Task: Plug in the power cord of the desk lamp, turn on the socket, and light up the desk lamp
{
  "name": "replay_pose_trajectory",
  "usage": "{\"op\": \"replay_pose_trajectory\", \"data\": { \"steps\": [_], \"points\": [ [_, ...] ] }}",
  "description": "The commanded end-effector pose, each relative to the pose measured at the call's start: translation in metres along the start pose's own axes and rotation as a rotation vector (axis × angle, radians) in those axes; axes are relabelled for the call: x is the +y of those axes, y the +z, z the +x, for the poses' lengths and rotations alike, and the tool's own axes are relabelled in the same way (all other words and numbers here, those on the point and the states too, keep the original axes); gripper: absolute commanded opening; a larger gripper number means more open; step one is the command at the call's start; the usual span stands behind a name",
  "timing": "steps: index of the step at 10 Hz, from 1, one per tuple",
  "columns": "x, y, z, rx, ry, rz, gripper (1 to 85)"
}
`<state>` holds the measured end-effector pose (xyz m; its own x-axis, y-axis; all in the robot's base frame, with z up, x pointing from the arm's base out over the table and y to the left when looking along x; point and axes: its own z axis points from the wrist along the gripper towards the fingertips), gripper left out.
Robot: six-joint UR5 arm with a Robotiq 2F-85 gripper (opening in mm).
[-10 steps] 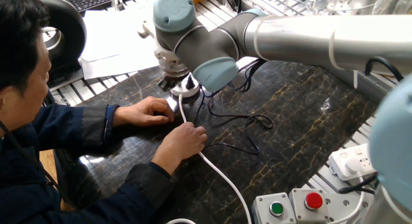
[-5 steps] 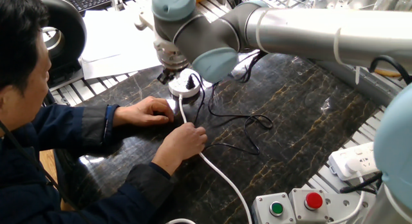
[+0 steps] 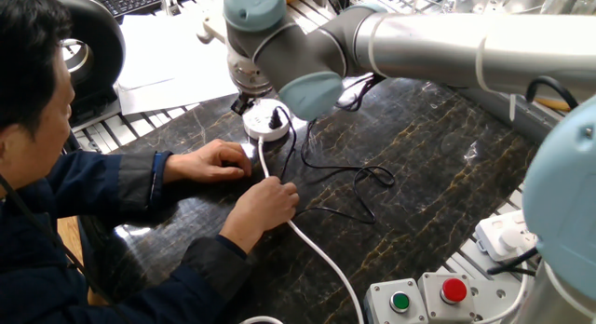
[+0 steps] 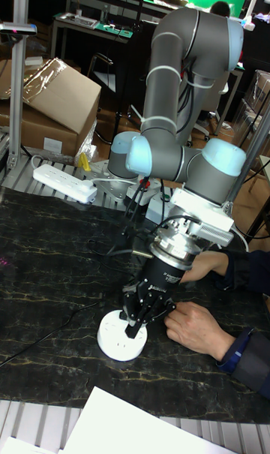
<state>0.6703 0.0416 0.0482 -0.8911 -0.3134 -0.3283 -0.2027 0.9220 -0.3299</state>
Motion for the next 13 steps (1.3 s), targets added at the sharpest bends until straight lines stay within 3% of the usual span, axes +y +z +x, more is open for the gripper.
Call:
{"op": "replay_pose_trajectory", "data": {
  "steps": [1,3,5,7,8,9,11,13],
  "points": [
    [-0.002,0.010,0.007,-0.008,-0.015,0.001,1.0],
    [-0.002,0.009,0.019,0.025,-0.042,-0.009,1.0],
    [-0.012,0.005,0.033,0.093,-0.146,-0.017,1.0],
    [-0.018,0.003,0.034,0.119,-0.203,-0.070,1.0],
    [-0.013,-0.003,0.049,0.188,-0.256,-0.132,1.0],
    [-0.020,-0.008,0.057,0.223,-0.345,-0.153,1.0],
    [-0.036,-0.009,0.064,0.251,-0.488,-0.154,1.0],
    [-0.048,-0.011,0.057,0.242,-0.575,-0.125,1.0]
  ]
}}
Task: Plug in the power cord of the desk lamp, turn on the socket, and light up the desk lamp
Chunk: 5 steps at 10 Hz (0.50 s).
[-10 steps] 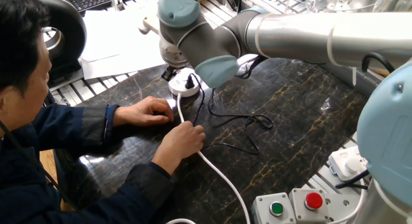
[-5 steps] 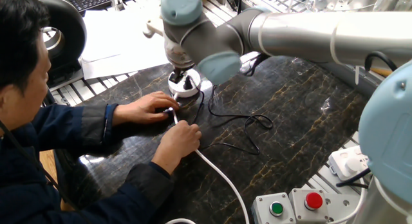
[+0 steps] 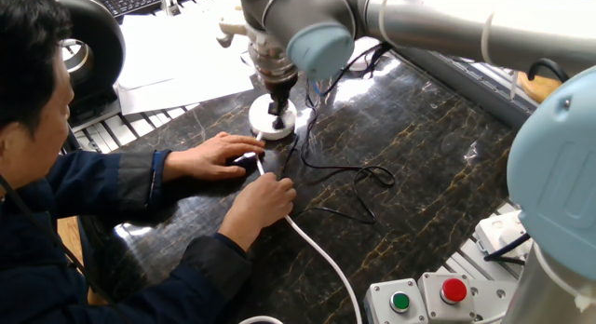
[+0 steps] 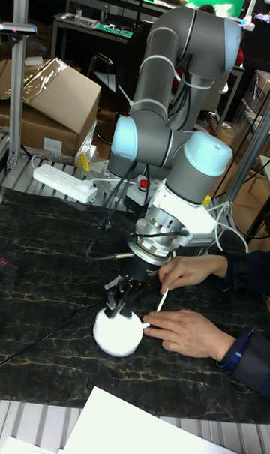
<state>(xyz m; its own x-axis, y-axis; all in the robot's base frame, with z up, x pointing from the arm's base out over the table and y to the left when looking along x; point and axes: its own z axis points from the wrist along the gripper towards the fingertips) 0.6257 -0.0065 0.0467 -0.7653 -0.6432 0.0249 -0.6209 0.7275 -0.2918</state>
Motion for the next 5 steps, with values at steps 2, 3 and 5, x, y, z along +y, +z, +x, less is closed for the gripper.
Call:
{"op": "replay_pose_trajectory", "data": {
  "steps": [2,3,5],
  "points": [
    [-0.009,-0.006,0.006,0.028,-0.135,0.000,1.0],
    [-0.008,-0.006,0.001,0.016,-0.145,-0.003,1.0],
    [-0.014,-0.005,-0.014,-0.022,-0.190,0.013,1.0]
  ]
}}
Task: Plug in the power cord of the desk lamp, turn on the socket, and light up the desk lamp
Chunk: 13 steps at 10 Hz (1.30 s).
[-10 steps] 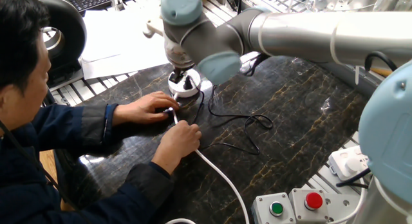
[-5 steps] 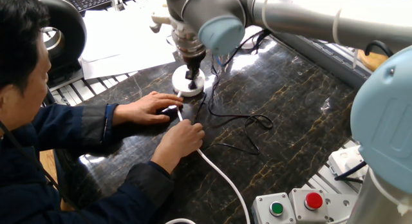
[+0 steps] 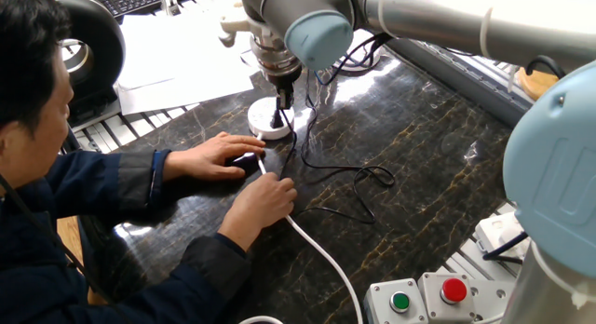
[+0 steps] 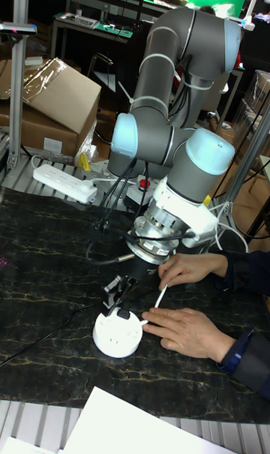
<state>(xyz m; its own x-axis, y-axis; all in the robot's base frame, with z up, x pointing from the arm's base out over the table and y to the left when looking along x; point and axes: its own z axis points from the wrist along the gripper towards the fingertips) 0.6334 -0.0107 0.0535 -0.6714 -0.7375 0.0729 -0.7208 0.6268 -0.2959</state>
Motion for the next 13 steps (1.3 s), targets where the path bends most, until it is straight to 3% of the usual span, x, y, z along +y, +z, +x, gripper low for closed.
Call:
{"op": "replay_pose_trajectory", "data": {
  "steps": [1,3,5,6,7,8,9,11,12,13],
  "points": [
    [-0.009,0.001,-0.011,-0.038,-0.056,0.001,1.0],
    [-0.016,-0.001,-0.007,-0.039,-0.067,-0.014,1.0],
    [-0.006,-0.022,-0.014,-0.020,0.034,-0.032,1.0],
    [0.009,-0.028,-0.026,-0.067,0.147,-0.102,1.0],
    [0.023,-0.032,-0.035,-0.085,0.335,-0.173,1.0],
    [0.020,-0.029,-0.039,-0.091,0.478,-0.181,1.0],
    [0.011,-0.022,-0.038,-0.103,0.551,-0.173,1.0],
    [-0.006,-0.004,-0.039,-0.145,0.549,-0.131,1.0],
    [-0.007,-0.001,-0.043,-0.156,0.571,-0.134,1.0],
    [-0.001,-0.002,-0.049,-0.168,0.623,-0.168,1.0]
  ]
}}
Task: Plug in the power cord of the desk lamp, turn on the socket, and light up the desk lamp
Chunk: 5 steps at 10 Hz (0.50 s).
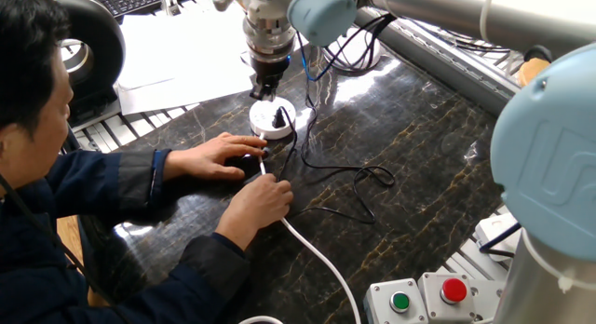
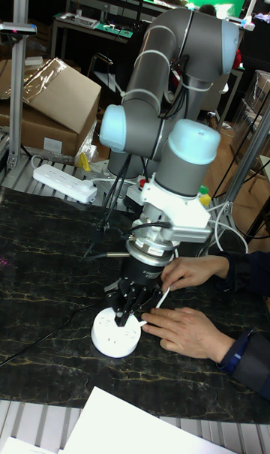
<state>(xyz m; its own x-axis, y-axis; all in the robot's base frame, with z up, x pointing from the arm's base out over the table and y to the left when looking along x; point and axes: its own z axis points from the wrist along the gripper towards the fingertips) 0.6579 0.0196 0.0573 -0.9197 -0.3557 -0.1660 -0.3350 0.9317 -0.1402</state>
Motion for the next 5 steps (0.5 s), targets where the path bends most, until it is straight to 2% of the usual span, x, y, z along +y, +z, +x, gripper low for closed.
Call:
{"op": "replay_pose_trajectory", "data": {
  "steps": [1,2,5],
  "points": [
    [0.009,0.007,-0.006,-0.023,0.161,-0.063,1.0],
    [0.011,0.008,0.003,0.004,0.175,-0.075,1.0],
    [0.018,0.016,0.015,0.030,0.206,-0.124,1.0]
  ]
}}
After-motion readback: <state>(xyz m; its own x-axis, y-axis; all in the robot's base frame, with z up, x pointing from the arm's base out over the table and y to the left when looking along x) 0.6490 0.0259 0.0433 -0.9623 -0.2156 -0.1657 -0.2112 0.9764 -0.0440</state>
